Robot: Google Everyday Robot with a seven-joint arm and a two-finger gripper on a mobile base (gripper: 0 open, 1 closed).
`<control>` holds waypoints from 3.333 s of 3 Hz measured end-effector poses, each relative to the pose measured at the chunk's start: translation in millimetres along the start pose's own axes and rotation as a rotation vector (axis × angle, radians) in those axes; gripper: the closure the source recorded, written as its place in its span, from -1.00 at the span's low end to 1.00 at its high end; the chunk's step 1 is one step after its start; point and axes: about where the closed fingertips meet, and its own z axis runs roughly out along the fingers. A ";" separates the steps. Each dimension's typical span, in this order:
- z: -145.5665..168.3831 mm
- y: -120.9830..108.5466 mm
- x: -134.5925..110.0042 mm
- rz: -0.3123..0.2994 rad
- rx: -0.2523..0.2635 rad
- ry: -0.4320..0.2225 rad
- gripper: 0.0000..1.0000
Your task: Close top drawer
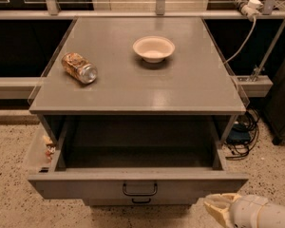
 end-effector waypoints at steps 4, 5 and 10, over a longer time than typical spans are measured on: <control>38.7 -37.0 -79.3 -0.124 0.095 -0.077 1.00; 48.4 -38.6 -79.8 -0.134 0.102 -0.066 1.00; 115.2 -48.1 -154.5 -0.215 0.155 -0.181 1.00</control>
Offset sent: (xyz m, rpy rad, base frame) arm 0.1379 0.0216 0.0347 -0.0858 -0.2227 0.0181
